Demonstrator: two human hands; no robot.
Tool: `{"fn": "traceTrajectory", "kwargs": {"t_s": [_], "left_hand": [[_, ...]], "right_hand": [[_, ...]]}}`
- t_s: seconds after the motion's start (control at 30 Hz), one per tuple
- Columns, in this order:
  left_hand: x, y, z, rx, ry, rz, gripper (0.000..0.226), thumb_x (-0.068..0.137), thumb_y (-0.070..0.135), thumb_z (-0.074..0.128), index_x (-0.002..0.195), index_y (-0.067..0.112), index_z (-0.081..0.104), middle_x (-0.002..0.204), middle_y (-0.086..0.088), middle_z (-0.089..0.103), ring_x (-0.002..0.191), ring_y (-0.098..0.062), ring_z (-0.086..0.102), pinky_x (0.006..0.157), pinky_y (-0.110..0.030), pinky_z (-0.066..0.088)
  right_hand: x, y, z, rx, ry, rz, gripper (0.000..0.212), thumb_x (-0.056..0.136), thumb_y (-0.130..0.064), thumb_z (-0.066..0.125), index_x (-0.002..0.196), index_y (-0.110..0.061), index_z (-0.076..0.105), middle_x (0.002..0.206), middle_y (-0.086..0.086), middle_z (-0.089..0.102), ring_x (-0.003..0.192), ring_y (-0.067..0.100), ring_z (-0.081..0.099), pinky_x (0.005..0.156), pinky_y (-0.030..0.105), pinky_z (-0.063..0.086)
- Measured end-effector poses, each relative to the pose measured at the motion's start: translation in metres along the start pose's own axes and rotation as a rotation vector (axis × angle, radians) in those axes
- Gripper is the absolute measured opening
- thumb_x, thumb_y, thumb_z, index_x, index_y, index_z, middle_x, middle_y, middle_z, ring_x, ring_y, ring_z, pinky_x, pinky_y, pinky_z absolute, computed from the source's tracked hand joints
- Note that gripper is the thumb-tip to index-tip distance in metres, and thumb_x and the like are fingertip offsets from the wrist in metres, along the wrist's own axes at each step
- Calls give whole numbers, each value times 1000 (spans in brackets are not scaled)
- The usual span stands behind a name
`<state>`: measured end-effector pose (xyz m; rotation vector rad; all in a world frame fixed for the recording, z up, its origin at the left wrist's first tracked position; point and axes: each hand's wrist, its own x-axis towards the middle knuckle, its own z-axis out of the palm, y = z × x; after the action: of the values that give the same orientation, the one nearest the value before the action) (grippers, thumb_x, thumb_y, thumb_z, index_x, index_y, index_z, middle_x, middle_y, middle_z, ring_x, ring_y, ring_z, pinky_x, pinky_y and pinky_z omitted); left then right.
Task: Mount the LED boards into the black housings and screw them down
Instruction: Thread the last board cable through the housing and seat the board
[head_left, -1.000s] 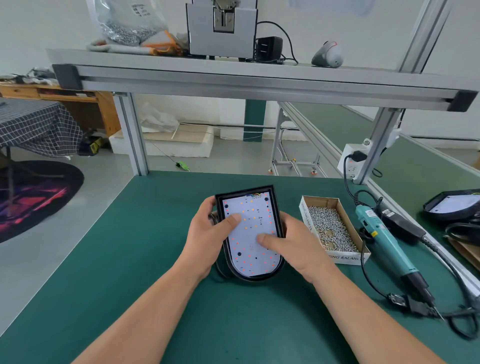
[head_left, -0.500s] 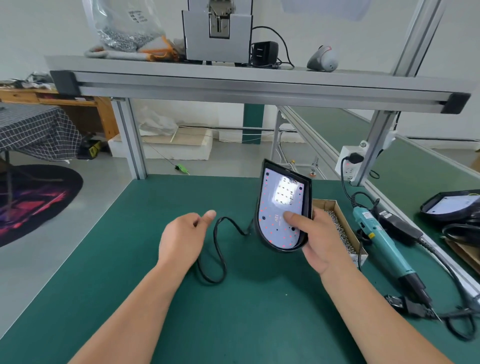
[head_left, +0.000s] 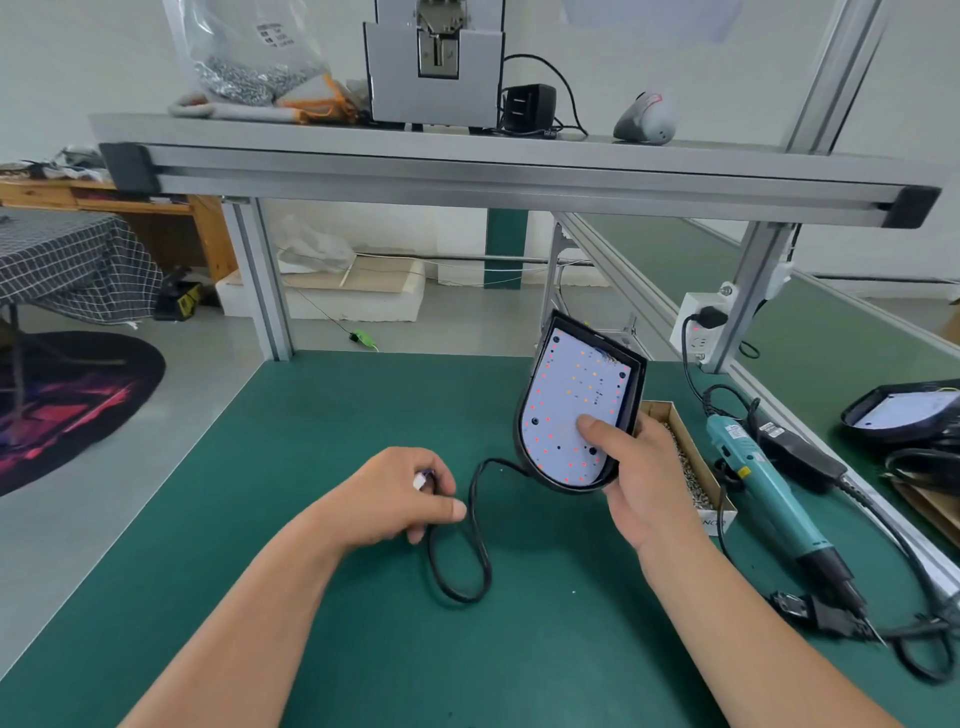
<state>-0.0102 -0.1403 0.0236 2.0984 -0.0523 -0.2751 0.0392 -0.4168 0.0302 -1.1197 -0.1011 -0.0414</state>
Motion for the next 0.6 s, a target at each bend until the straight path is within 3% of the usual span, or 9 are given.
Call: {"fn": "traceTrajectory", "kwargs": {"t_s": [0.1, 0.2, 0.3, 0.4, 0.5, 0.6], "left_hand": [[2, 4, 12, 82, 159, -77, 23, 85, 38, 78, 89, 22, 62, 60, -6, 72, 46, -17, 58, 46, -24, 42], [7, 8, 25, -267, 296, -108, 19, 98, 21, 73, 101, 8, 59, 81, -12, 78, 61, -24, 76, 56, -35, 62], [8, 12, 32, -588, 254, -138, 18, 106, 14, 62, 114, -1, 57, 101, -21, 78, 84, -34, 81, 67, -35, 66], [12, 14, 37, -717, 223, -145, 21, 108, 16, 57, 114, -5, 56, 101, -23, 78, 89, -33, 81, 68, -30, 64], [16, 14, 38, -699, 289, -134, 18, 108, 15, 53, 101, -1, 57, 78, -11, 75, 75, -22, 79, 67, -31, 64], [22, 6, 34, -416, 414, -117, 22, 105, 15, 48, 91, 1, 58, 84, -22, 67, 73, -28, 72, 73, -46, 65]], "right_hand": [[0, 0, -1, 20, -13, -1, 31, 91, 2, 69, 121, -7, 73, 123, 11, 76, 112, 29, 74, 85, 35, 63], [-1, -1, -3, -3, -82, 8, 29, 92, 4, 68, 118, -7, 74, 123, 14, 76, 111, 31, 75, 81, 34, 62], [-4, -2, 0, -100, -135, 23, 33, 92, 6, 66, 122, -7, 71, 122, 11, 77, 112, 30, 74, 83, 34, 62], [-9, -2, 4, -227, -180, 71, 43, 81, -5, 76, 123, -9, 70, 119, 8, 78, 111, 30, 74, 91, 41, 60], [-13, -2, 7, -384, -223, 159, 54, 73, -10, 79, 126, -9, 67, 116, 6, 79, 110, 28, 74, 95, 42, 58], [-18, 1, 11, -545, -326, 237, 45, 86, 6, 75, 127, -11, 66, 116, 1, 79, 109, 21, 75, 95, 38, 58]]}}
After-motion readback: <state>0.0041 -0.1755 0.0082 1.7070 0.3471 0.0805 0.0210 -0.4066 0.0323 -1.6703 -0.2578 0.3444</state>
